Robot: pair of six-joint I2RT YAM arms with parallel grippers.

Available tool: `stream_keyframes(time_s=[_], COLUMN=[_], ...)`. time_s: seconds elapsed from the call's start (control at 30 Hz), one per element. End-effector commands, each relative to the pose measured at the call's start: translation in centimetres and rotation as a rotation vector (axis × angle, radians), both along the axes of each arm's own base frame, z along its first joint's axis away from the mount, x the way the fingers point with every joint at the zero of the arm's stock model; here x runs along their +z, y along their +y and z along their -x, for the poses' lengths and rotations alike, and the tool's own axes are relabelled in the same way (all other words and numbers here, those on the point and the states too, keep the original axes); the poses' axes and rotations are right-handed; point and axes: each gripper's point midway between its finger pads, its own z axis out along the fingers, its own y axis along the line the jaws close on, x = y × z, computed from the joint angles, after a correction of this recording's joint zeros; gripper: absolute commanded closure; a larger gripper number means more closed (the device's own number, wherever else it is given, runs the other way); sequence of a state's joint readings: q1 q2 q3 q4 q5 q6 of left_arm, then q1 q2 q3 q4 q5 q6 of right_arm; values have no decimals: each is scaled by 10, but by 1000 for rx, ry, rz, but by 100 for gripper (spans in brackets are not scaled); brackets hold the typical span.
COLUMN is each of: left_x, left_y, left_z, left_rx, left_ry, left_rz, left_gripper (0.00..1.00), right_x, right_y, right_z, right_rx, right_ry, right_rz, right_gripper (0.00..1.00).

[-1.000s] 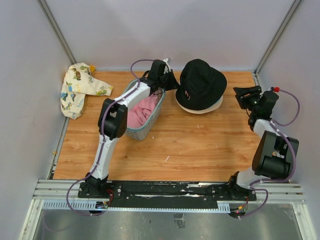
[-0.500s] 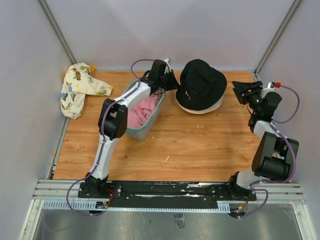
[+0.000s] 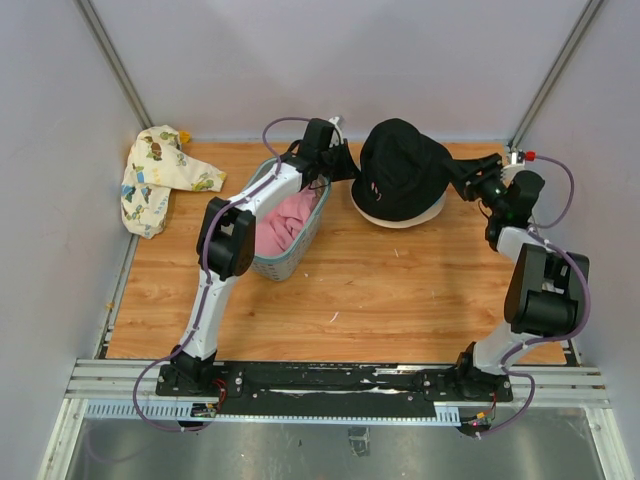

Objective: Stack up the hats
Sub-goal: Stack the hat on the hat.

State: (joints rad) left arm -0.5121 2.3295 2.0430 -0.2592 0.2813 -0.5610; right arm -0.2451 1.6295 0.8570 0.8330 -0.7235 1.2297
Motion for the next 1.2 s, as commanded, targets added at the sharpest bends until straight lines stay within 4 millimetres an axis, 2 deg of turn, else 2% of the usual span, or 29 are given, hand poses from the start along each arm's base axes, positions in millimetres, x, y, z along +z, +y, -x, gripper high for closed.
stream_keyframes(time_s=[0.0, 0.07, 0.13, 0.27, 0.53, 0.73, 1.17], left_x=[18, 17, 16, 12, 7, 1, -17], left_y=[-7, -7, -8, -8, -7, -9, -11], left_z=[4, 3, 3, 3, 2, 1, 1], left_rx=[-26, -27, -28, -28, -25, -28, -27], left_ry=[-32, -31, -31, -27, -26, -17, 11], left_rz=[1, 0, 0, -9, -26, -37, -74], left_gripper=[99, 99, 99, 99, 100, 100, 99], right_x=[25, 22, 10, -16, -66, -106, -156], right_y=[13, 11, 9, 1, -19, -23, -20], right_z=[-7, -8, -8, -5, -2, -4, -5], right_rx=[43, 34, 20, -28, -129, -142, -128], right_ry=[-89, -79, -39, 40, 175, 267, 393], right_rz=[43, 44, 46, 42, 21, 3, 56], right_gripper=[51, 68, 84, 99, 99, 99, 99])
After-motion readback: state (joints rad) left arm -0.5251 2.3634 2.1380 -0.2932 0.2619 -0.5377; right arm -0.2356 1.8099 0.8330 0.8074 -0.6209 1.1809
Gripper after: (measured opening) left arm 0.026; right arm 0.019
